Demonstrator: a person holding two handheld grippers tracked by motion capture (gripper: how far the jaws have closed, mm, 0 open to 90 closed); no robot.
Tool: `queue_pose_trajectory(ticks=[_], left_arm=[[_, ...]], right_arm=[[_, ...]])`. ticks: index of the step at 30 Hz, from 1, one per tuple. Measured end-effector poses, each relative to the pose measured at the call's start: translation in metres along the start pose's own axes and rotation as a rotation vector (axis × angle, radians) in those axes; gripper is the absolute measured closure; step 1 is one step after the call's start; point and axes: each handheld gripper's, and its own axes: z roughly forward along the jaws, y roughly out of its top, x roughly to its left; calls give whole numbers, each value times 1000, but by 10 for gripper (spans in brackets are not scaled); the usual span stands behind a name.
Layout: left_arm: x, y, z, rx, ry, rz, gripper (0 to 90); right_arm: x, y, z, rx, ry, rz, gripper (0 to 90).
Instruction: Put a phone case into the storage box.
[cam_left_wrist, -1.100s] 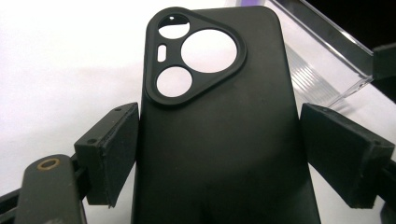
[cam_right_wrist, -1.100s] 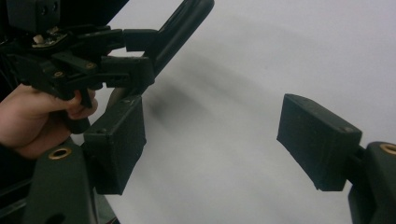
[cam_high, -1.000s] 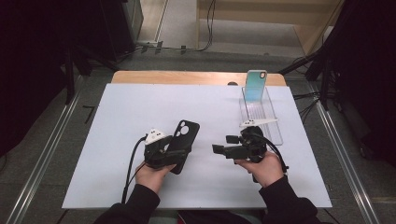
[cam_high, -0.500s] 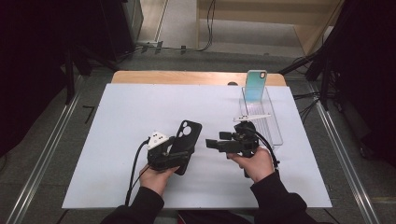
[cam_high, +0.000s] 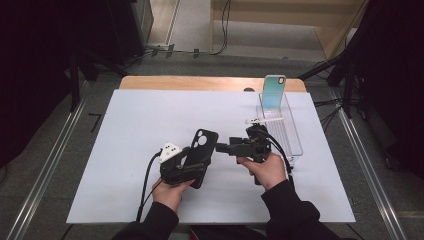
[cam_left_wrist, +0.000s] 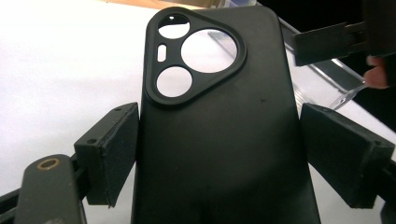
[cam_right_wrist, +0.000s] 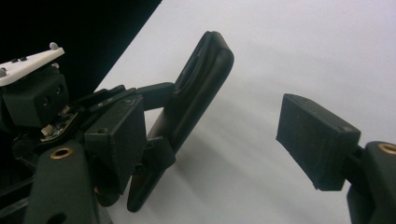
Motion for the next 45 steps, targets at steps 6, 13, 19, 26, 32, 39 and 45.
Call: queue_pose_trajectory(ticks=[6,13,19,26,32,39,45], left_arm=[[-5,-1,-1,-8,-16,-12,150],[-8,-5,0,-32,-2,-4,150],[-11,-7,1,-34,5,-6,149],[-13,-9,0,-40,-11,-40,149],[-16,-10,0,-47,-24,-49,149],[-16,-11,0,-37,-27,-52,147],[-16,-11,1,-41,-38,-47,145]], right_arm=[[2,3,7,-6,10,6,226],[0,7,14,-14,6,20,247],[-3,10,20,-8,17,56,277],[-4,11,27,6,19,74,355],[-6,15,31,11,45,138,585],[-6,15,31,4,86,162,713],[-3,16,29,1,109,167,745]])
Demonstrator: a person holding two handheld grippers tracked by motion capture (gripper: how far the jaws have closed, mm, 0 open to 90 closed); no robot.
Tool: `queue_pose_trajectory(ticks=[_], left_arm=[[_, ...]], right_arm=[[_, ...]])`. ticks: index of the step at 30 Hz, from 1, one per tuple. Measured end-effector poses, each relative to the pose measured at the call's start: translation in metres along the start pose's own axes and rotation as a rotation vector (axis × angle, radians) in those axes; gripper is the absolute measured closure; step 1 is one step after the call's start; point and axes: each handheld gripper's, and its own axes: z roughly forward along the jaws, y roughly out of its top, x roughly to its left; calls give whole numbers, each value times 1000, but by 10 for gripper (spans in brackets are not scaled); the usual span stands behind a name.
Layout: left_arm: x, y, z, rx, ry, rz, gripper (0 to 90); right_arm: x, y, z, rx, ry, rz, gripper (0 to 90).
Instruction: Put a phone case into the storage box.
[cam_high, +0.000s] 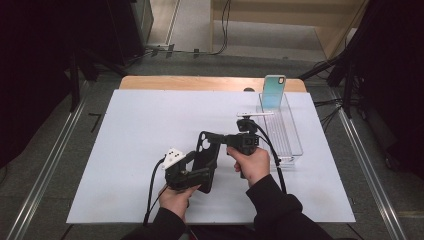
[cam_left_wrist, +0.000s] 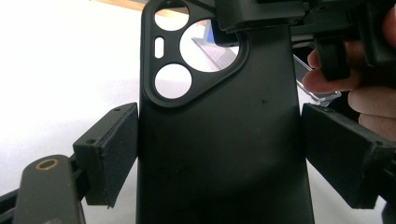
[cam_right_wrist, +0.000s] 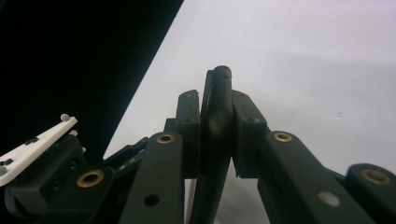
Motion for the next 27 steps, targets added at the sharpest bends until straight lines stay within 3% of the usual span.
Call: queue_pose_trajectory(ticks=[7,13,16,21,27], left_arm=[[0,1,1,12,-16,7,139],[0,7,-1,30,-29,11,132],[3,12,-3,63,-46,-19,139],[2,17,-3,135,-51,-4,140],[2,22,-7,171,-96,7,176]], right_arm=[[3,1,-2,13,24,13,767],[7,2,-4,11,29,-4,772],[8,3,-7,7,25,-14,773],[7,6,-16,-12,7,-38,773],[7,7,-22,-17,-14,-99,772]])
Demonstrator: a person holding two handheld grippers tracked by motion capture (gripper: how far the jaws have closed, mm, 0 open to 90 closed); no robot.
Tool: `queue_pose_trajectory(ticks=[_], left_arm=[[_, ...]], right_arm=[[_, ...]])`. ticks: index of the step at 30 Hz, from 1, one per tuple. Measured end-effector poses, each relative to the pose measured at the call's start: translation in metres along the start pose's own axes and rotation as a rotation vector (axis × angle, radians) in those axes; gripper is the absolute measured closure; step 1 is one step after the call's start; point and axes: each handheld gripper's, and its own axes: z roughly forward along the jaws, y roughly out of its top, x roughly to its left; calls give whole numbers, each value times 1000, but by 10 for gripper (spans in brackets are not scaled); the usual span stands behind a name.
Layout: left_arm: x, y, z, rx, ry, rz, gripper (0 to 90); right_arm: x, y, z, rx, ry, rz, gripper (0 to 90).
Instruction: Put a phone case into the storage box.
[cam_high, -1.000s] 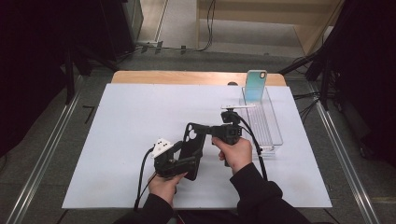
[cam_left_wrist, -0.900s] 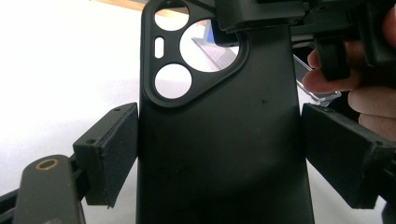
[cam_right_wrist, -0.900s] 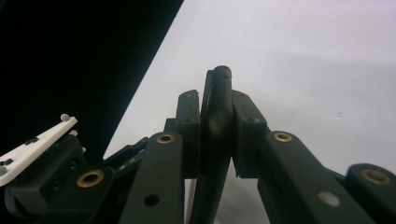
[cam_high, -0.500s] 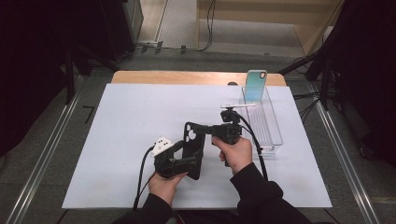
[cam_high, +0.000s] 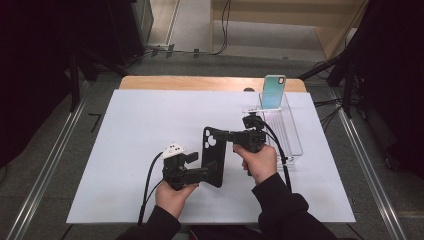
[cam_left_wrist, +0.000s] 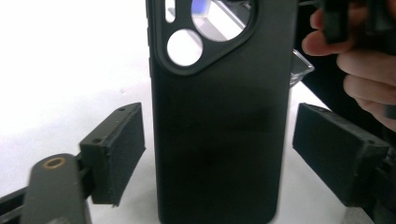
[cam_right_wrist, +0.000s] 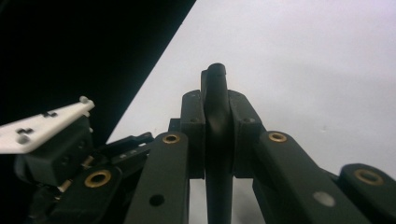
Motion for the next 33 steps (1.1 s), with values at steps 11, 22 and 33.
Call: queue_pose_trajectory(ticks=[11,22,33], left_arm=[[10,16,-4,174,-25,72,176],[15,34,-9,250,-97,147,176],[18,49,-13,304,-185,214,178]], right_arm=[[7,-2,-7,-1,-34,-167,771],[7,-8,-19,-12,7,-328,770],[5,-12,-29,20,73,-366,770]])
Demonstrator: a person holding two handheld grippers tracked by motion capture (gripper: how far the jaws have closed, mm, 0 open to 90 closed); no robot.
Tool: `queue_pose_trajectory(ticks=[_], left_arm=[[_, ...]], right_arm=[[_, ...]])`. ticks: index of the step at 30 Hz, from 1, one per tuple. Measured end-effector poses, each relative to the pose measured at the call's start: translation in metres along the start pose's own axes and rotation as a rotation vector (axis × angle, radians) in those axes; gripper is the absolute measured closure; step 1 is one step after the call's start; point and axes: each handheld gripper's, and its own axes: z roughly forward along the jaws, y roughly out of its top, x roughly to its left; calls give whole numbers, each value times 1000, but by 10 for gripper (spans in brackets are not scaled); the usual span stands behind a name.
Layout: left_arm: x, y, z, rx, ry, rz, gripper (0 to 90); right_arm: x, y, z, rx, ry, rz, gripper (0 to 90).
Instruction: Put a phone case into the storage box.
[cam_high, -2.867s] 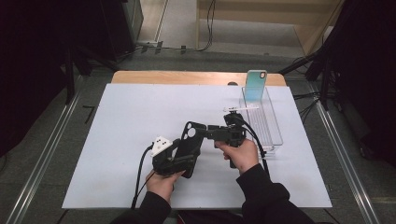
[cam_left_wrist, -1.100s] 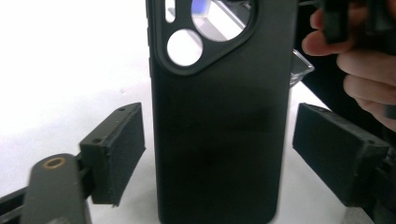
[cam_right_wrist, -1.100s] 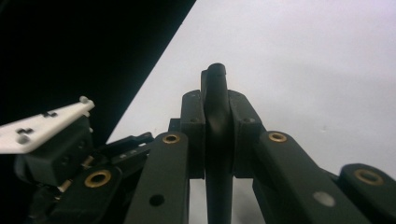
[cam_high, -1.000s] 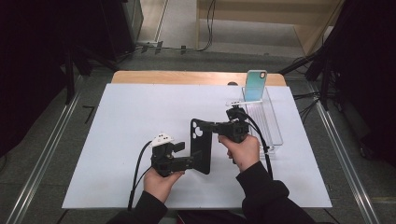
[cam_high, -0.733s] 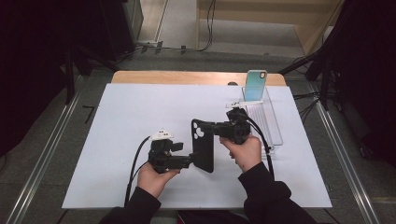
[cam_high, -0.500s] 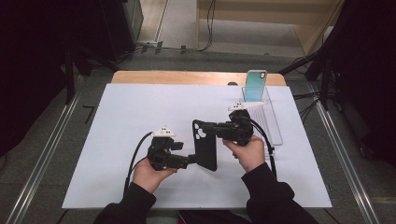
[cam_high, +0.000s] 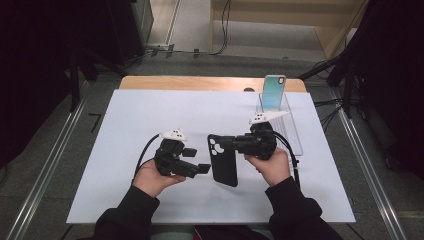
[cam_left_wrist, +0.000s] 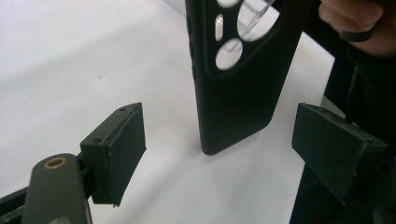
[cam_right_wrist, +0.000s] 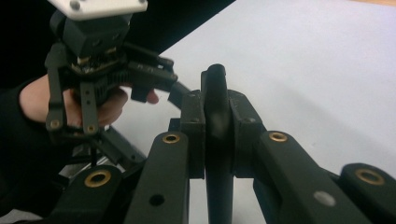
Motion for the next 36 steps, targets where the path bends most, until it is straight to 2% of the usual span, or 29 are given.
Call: queue_pose_trajectory(ticks=[2,6,10,15,18,21,23,31,36], left_arm=[[1,2,-3,-8,-10,9,210],[6,6,-7,-2,6,9,224],[8,9,-10,-20,-30,15,257],[7,13,-13,-37,-69,47,268],[5,15,-13,-46,-83,81,275],[4,15,-12,-48,-104,90,275],[4,15,-11,-50,-121,94,308],[2,16,-9,-41,-146,126,324],[0,15,-7,-48,-170,145,375]], right_arm=[[0,-1,-1,7,12,-11,770],[1,-3,-3,40,31,-23,769],[2,-5,-4,47,45,-34,769],[1,-7,-4,49,84,-34,769],[3,-7,-4,45,113,-44,769],[4,-7,-4,42,126,-49,769],[5,-7,-3,48,140,-52,769],[10,-7,2,57,187,-79,769],[10,-7,3,50,216,-75,769]])
